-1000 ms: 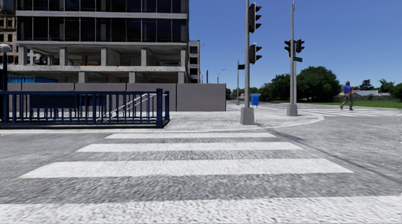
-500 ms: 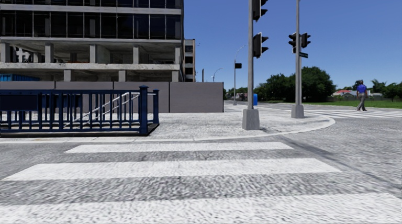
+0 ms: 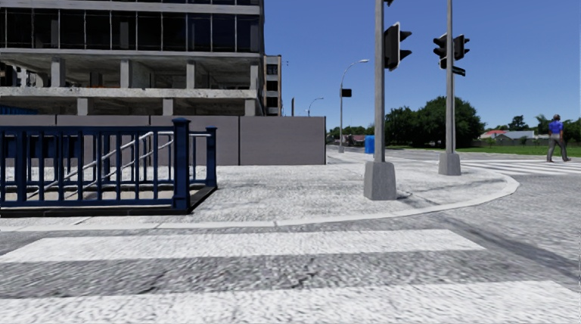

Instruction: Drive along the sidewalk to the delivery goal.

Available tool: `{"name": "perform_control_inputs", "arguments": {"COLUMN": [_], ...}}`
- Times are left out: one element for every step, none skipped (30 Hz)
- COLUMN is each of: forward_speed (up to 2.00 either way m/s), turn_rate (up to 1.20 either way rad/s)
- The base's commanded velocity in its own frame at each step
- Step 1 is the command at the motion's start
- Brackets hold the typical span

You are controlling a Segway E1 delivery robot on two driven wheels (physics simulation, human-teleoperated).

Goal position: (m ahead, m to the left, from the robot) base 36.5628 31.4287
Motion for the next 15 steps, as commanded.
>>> {"name": "perform_control_inputs", "arguments": {"forward_speed": [2.0, 2.0, 2.0, 2.0, 2.0, 2.0, 2.0, 2.0, 2.0, 2.0, 2.0, 2.0, 2.0, 2.0, 2.0], "turn_rate": [0.0, 0.0, 0.0, 0.0, 0.0, 0.0, -0.02, -0.02, -0.08, -0.17, -0.23, -0.23, -0.26, -0.26, -0.27]}}
